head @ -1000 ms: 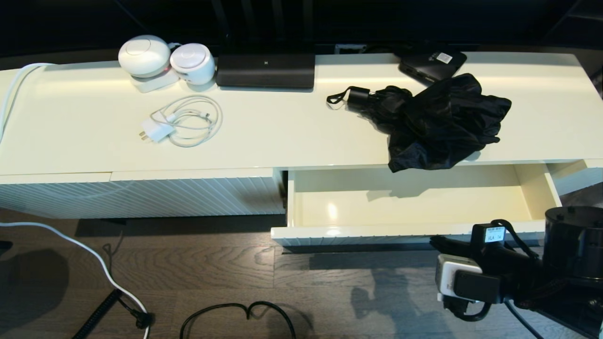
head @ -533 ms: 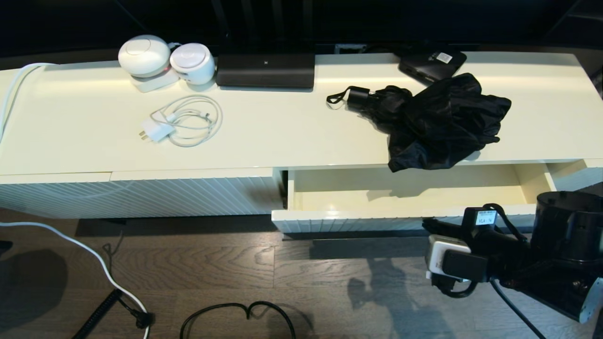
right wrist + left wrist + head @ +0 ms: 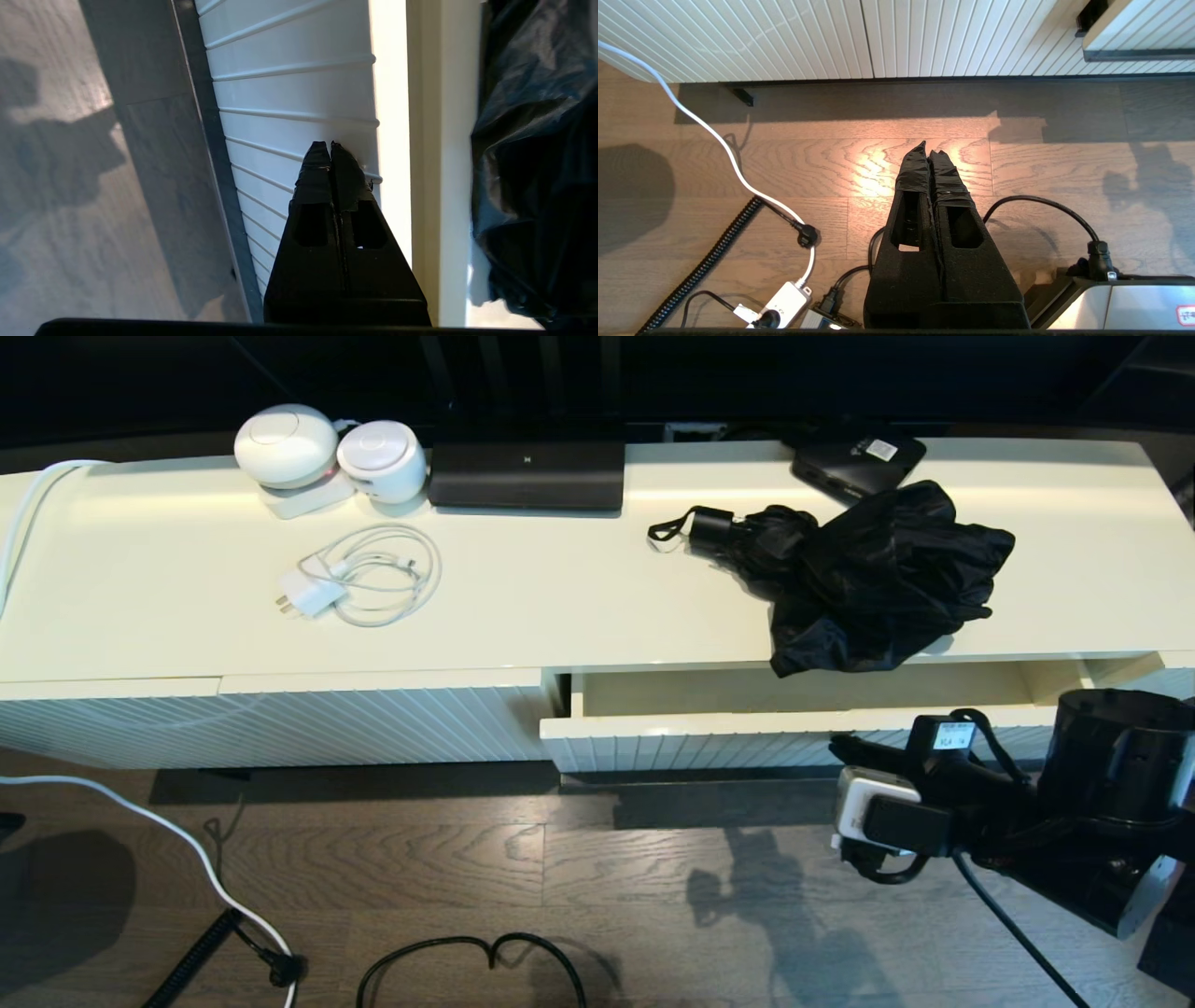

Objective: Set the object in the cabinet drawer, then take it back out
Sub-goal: Close the drawer

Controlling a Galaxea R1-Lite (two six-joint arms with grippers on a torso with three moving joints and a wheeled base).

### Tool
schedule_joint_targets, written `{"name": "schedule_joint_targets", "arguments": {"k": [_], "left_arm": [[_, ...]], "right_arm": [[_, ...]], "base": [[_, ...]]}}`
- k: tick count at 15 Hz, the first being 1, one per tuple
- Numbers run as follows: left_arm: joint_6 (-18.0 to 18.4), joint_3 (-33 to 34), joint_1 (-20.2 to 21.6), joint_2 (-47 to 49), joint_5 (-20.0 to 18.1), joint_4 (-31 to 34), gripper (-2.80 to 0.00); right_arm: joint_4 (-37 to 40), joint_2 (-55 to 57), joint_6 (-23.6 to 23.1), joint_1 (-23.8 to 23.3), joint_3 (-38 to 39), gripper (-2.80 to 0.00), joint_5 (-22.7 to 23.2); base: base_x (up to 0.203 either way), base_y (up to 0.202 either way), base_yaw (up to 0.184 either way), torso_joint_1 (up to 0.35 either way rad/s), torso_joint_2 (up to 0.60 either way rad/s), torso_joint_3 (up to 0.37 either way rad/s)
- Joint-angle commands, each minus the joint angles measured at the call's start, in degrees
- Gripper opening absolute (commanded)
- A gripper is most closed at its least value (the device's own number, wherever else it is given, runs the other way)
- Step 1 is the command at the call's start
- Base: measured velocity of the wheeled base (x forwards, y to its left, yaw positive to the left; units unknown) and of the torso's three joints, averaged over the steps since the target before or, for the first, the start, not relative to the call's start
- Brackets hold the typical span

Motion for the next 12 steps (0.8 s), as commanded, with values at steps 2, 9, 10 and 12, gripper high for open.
{"name": "schedule_joint_targets", "arguments": {"k": [2,9,10,12], "left_arm": [[0.0,0.0,0.1,-0.1,0.0,0.0,-2.80],[0.0,0.0,0.1,-0.1,0.0,0.0,-2.80],[0.1,0.0,0.0,-0.1,0.0,0.0,-2.80],[0.0,0.0,0.1,-0.1,0.0,0.0,-2.80]], "right_arm": [[-1.1,1.2,-1.3,-1.3,-0.8,-2.80,0.1],[-1.9,3.1,-1.9,-3.6,-4.6,-2.80,1.9],[-1.9,3.3,-2.1,-3.6,-4.9,-2.80,2.1],[-1.9,3.9,-2.1,-3.6,-5.8,-2.80,2.1]], "base": [[0.000,0.000,0.000,0.000,0.00,0.000],[0.000,0.000,0.000,0.000,0.00,0.000],[0.000,0.000,0.000,0.000,0.00,0.000],[0.000,0.000,0.000,0.000,0.00,0.000]]}}
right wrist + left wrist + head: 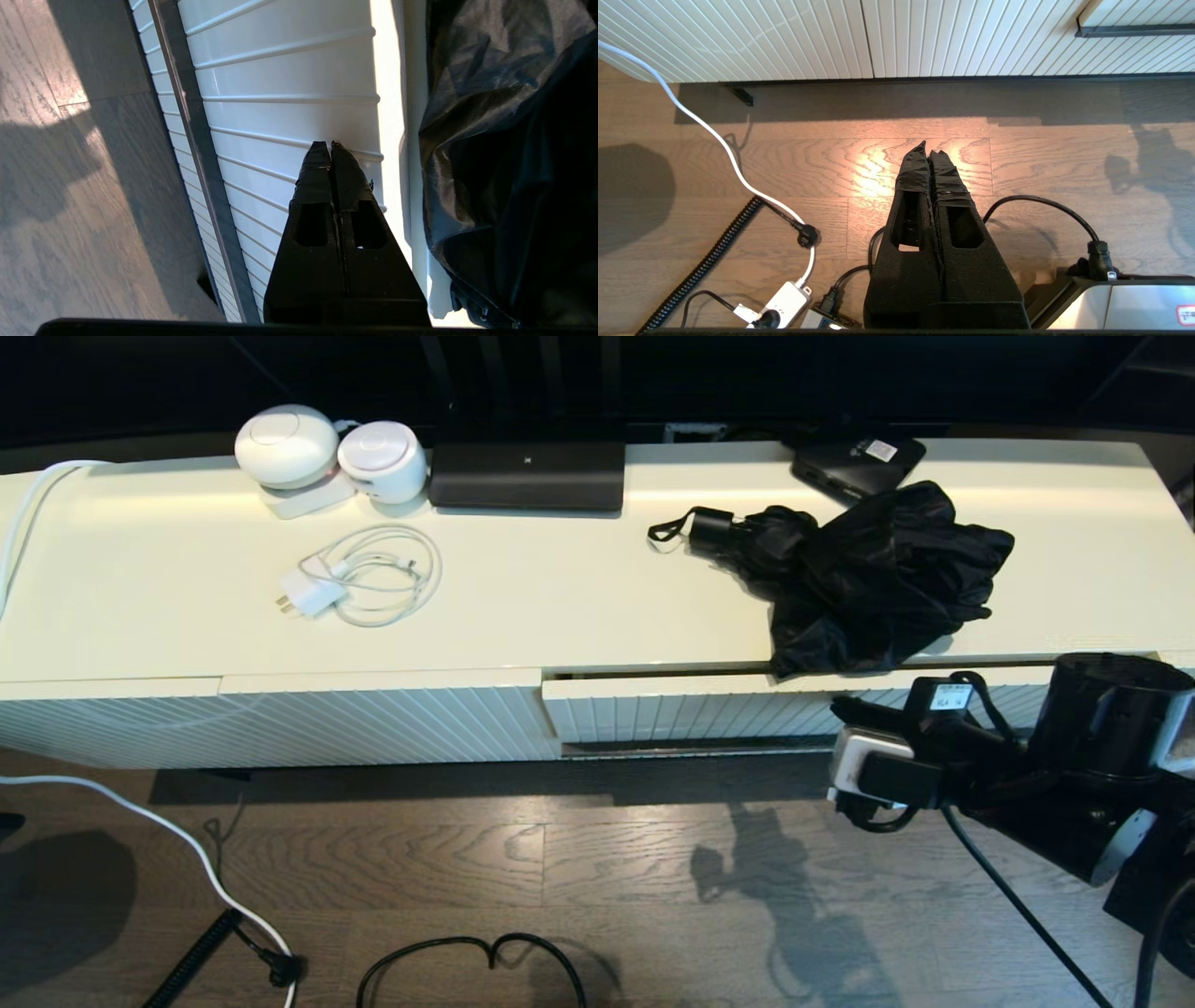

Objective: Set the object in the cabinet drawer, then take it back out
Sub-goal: Close the drawer

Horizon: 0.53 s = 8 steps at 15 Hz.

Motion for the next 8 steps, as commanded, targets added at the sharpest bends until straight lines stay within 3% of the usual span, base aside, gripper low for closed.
{"name": "schedule_joint_targets", "arguments": {"k": [1,8], "left_arm": [[0.0,-0.1,0.0,-0.1,0.0,0.0,-2.80],[0.0,0.0,0.1,-0.1,0.0,0.0,-2.80]], "right_arm": [[-0.2,1.0,-0.4,0.0,-1.0,-2.80,0.1],[-0.4,2.6,-1.5,0.0,-3.1,-2.80,0.2]], "base": [[0.000,0.000,0.000,0.000,0.00,0.000],[0.000,0.000,0.000,0.000,0.00,0.000]]}}
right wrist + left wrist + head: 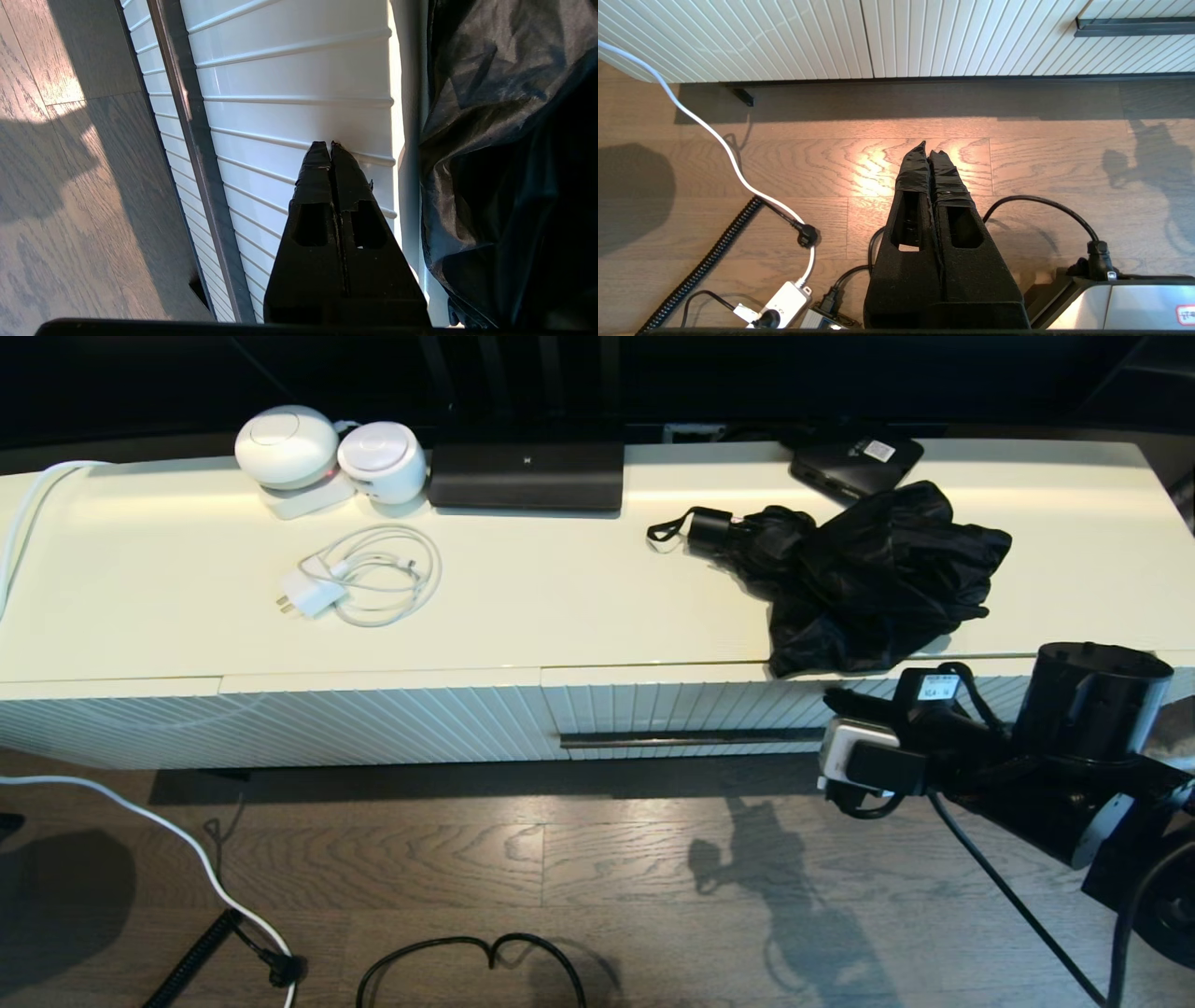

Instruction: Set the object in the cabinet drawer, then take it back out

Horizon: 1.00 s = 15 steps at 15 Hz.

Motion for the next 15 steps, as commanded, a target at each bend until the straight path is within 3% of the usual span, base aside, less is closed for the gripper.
{"name": "schedule_joint_targets", "arguments": {"k": [1,5,10,15], "left_arm": [[0.0,0.0,0.0,-0.1,0.0,0.0,-2.80],[0.0,0.0,0.0,-0.1,0.0,0.0,-2.80],[0.0,0.0,0.0,-0.1,0.0,0.0,-2.80],[0.0,0.0,0.0,-0.1,0.0,0.0,-2.80]], "right_arm": [[-0.4,0.3,-0.4,0.0,-0.2,-2.80,0.0],[1.7,-3.7,0.1,-0.1,1.5,-2.80,0.0],[13.7,-14.5,0.9,-1.8,4.3,-2.80,0.0],[18.8,-28.0,11.1,-5.9,7.7,-2.80,-0.4]], "base": [[0.000,0.000,0.000,0.000,0.00,0.000],[0.000,0.000,0.000,0.000,0.00,0.000],[0.000,0.000,0.000,0.000,0.00,0.000],[0.000,0.000,0.000,0.000,0.00,0.000]]}}
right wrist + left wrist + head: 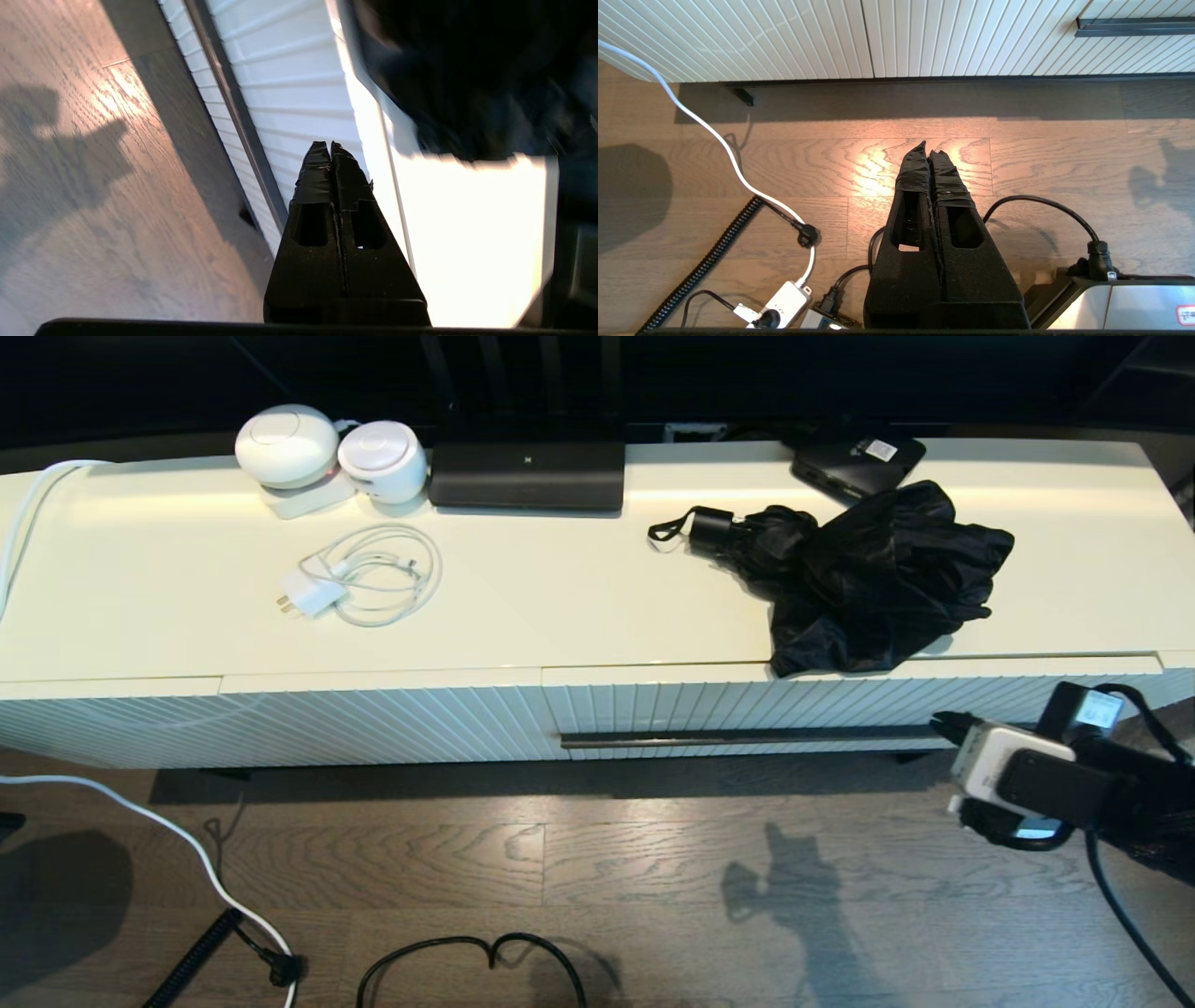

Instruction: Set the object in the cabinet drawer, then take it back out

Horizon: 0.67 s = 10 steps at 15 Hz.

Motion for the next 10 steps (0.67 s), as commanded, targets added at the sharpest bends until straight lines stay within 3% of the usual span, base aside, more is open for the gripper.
{"name": "schedule_joint_targets", "arguments": {"k": [1,4,6,10], "left_arm": [[0.0,0.0,0.0,-0.1,0.0,0.0,-2.80],[0.0,0.0,0.1,-0.1,0.0,0.0,-2.80],[0.0,0.0,0.0,-0.1,0.0,0.0,-2.80],[0.0,0.0,0.0,0.0,0.0,0.0,-2.80]], "right_arm": [[0.8,-9.9,3.7,-2.8,1.7,-2.80,-0.1],[2.5,-18.8,11.3,-7.8,2.7,-2.80,-0.5],[4.3,-24.6,20.2,-9.4,3.4,-2.80,-4.3],[18.9,-40.9,31.8,-10.7,4.7,-2.80,-10.2]], "base": [[0.000,0.000,0.000,0.000,0.00,0.000],[0.000,0.000,0.000,0.000,0.00,0.000],[0.000,0.000,0.000,0.000,0.00,0.000],[0.000,0.000,0.000,0.000,0.00,0.000]]}}
